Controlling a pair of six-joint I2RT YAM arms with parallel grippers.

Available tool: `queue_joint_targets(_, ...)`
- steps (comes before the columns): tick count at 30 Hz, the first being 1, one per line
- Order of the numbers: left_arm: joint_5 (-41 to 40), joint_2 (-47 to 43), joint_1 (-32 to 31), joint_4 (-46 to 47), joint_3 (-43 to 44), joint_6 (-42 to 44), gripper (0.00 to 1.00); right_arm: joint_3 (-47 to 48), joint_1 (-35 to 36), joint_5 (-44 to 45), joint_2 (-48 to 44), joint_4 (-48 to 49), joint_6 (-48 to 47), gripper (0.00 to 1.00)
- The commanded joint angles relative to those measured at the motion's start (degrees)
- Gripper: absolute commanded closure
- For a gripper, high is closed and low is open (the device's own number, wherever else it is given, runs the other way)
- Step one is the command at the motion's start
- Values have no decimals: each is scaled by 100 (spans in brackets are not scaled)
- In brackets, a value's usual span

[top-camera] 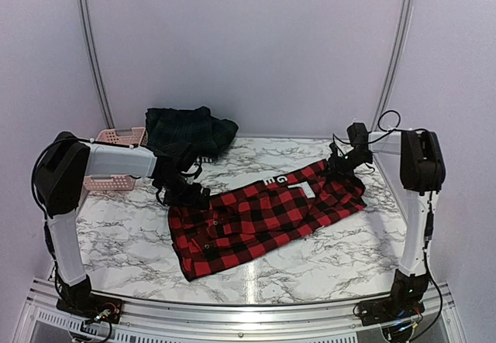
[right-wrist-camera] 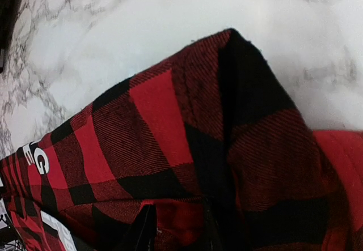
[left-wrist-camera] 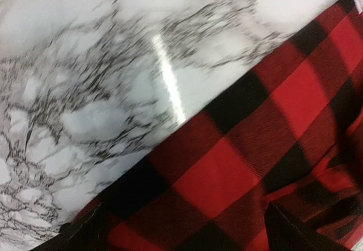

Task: Fold and stack the mixed laundry pile
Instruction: Rotate the rectangle-folded T-shirt at the center of the board.

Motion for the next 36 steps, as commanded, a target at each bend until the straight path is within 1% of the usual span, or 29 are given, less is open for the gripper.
queue_joint_targets(1,15,-400,171,-201,-605,-157,1,1572,311,164,1205,-62,-1,71)
queue_joint_targets(3,205,-613,-8,-204,-784,137,1,2675,504,28,1471,-366,-34,70)
queue_joint_targets(5,175,-950,-234,-210,-877,456,1,3480,605,-145,1480,-476,88,68)
queue_joint_targets(7,166,-1204,-285,-211,-832,467,1,3826,638,-282,1251,-408,234,66)
queue_joint_targets(8,93,-1273,-284,-211,-772,497,1,3801,632,-276,1084,-370,285,65)
queue_joint_targets(10,-215,-1330,-278,-212,-469,568,1,3571,623,-200,610,-367,300,61)
queue_joint_targets(11,-479,-1273,-268,-223,-278,616,1,3347,625,-140,405,-369,298,60)
queue_joint_targets(13,-748,-987,-238,-356,188,719,1,2774,631,-66,-27,-331,338,60)
queue_joint_targets(17,-832,-149,-233,-687,1141,1153,1,1222,694,-50,-875,-71,546,60)
queue_joint_targets(20,-926,316,-245,-695,1544,1441,2,137,758,125,-1370,78,694,61)
queue_joint_targets(23,-1027,697,-258,-709,1752,1668,7,-848,773,178,-1682,376,873,64)
queue_joint_targets(26,-1078,957,-295,-709,1747,1720,8,-1514,783,320,-1725,646,921,65)
queue_joint_targets(29,-1261,984,-454,-704,1415,1795,9,-1792,775,487,-1510,726,864,66)
queue_joint_targets(33,-1399,728,-735,-618,631,1666,9,-1596,773,706,-1081,797,720,67)
queue_joint_targets(36,-1392,435,-1106,-476,-39,1369,9,-1088,772,741,-457,776,492,68)
